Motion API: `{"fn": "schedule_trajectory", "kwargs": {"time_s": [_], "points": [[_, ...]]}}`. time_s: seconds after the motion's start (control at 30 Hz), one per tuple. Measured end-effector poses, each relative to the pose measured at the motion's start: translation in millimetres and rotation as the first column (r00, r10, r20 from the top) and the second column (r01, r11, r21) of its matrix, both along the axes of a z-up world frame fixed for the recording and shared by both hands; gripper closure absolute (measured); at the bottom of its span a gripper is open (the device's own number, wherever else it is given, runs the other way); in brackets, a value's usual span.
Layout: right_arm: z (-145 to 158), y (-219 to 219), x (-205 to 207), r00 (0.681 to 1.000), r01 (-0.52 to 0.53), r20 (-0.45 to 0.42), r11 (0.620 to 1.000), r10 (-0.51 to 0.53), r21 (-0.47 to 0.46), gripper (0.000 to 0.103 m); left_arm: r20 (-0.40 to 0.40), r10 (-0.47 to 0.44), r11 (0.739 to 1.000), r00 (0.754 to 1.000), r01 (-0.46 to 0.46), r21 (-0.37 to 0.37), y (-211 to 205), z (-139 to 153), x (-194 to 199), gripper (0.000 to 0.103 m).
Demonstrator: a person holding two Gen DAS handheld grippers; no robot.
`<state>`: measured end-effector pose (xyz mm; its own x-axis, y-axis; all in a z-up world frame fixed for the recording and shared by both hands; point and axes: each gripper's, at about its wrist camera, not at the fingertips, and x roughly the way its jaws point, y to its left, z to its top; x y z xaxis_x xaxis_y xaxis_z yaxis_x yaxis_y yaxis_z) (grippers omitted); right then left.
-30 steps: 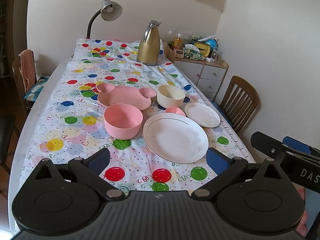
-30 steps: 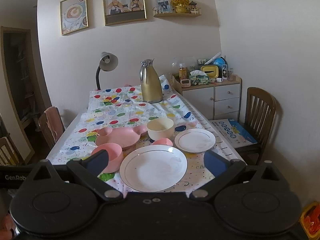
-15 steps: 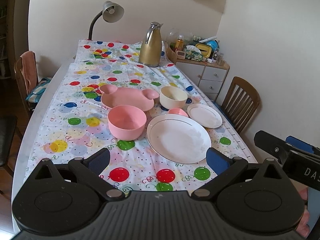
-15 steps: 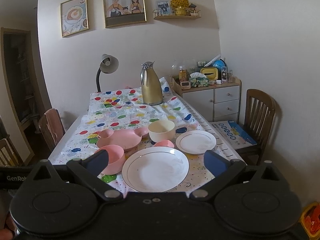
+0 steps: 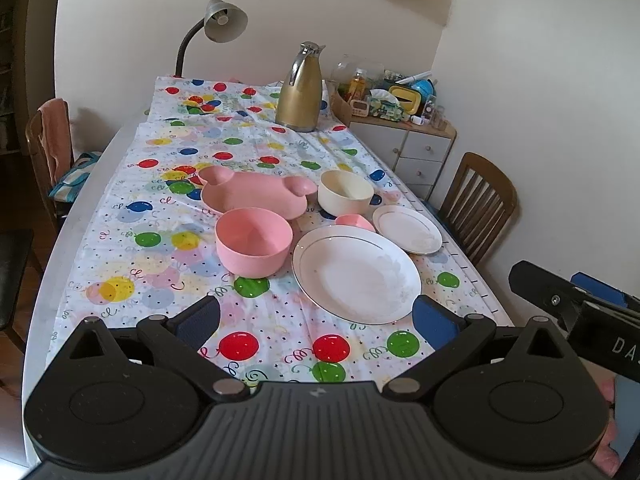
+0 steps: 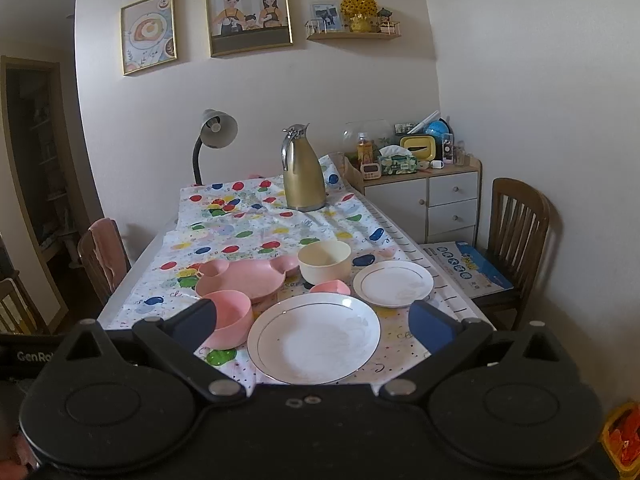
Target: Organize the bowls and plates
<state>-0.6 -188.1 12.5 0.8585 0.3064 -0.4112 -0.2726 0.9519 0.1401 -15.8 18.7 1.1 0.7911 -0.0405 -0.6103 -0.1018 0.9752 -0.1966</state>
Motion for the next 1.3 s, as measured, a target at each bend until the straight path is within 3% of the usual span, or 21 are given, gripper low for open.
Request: {"fn": "schedule_trajectory", "kwargs": {"time_s": [0.8, 1.3], "points": [[-5, 2, -4, 1.0, 0.018, 0.014, 1.0, -0.018, -0.007, 0.0, 0.023, -0.015, 1.0, 1.0, 0.015, 0.001, -2, 4, 1, 0.0], [-18, -14, 54, 0.999, -0.016, -0.035, 1.0, 0.015, -0.019, 0.002, -0.047, 0.021, 1.0, 0.999, -0.021, -0.004, -12, -15, 58, 0.0]]}}
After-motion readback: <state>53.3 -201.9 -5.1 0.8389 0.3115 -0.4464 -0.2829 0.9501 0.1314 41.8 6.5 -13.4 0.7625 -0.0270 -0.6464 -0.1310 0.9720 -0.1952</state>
